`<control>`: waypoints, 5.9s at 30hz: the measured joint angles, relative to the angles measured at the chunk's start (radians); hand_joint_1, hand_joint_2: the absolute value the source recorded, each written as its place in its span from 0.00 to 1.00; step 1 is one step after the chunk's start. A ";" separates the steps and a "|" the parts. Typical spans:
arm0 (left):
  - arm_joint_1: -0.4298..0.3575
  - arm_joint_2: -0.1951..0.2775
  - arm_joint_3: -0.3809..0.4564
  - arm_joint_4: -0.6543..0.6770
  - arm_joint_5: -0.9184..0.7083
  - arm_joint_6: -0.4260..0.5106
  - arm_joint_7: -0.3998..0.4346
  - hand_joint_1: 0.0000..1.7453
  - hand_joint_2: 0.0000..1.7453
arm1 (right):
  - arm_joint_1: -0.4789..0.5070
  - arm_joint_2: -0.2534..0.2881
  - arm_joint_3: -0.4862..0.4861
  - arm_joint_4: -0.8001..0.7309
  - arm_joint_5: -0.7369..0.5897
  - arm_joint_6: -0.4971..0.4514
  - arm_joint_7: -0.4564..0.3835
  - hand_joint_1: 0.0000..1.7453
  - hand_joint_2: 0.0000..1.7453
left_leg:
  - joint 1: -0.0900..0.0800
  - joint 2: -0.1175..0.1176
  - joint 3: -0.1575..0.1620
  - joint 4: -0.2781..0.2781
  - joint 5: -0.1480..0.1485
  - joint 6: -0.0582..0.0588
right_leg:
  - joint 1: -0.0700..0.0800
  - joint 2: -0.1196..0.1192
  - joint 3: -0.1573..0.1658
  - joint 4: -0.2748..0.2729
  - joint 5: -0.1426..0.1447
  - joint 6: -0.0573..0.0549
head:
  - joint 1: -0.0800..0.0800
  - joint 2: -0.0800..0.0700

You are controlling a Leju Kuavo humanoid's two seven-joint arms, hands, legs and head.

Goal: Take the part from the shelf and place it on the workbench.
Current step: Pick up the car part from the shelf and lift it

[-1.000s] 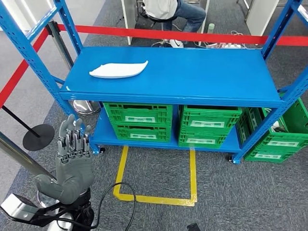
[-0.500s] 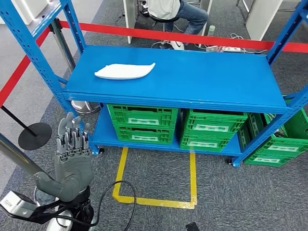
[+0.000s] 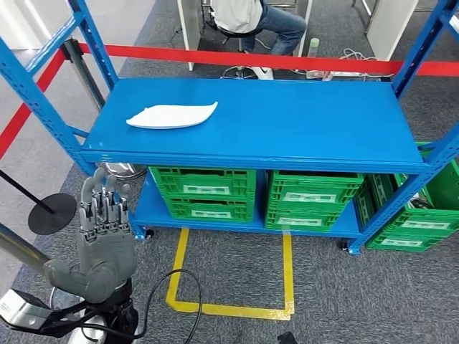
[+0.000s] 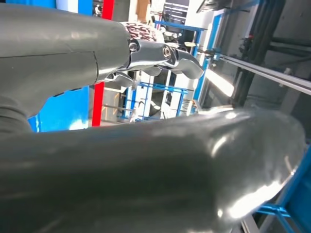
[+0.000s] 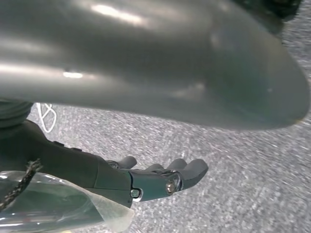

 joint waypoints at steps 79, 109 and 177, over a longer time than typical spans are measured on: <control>-0.008 0.000 -0.016 -0.006 0.009 -0.004 -0.002 0.00 0.00 | 0.013 -0.011 -0.001 0.001 0.002 0.096 0.037 0.00 0.00 | -0.004 0.000 0.048 -0.207 0.157 0.066 | 0.002 0.004 -0.152 0.269 -0.114 0.053 | 0.015 0.000; -0.023 -0.008 -0.020 -0.004 0.014 -0.003 0.001 0.00 0.00 | 0.009 -0.018 -0.027 0.001 -0.034 0.146 0.096 0.00 1.00 | -0.002 0.005 0.068 -0.202 0.138 0.058 | -0.001 0.003 -0.168 0.261 -0.090 0.057 | 0.016 0.000; -0.010 -0.007 -0.035 0.010 0.003 -0.005 -0.017 0.00 0.00 | -0.011 -0.027 -0.032 -0.002 -0.017 0.164 0.140 0.00 1.00 | -0.017 -0.001 0.049 -0.167 0.126 0.062 | -0.014 0.004 -0.017 0.001 0.003 0.090 | 0.022 0.000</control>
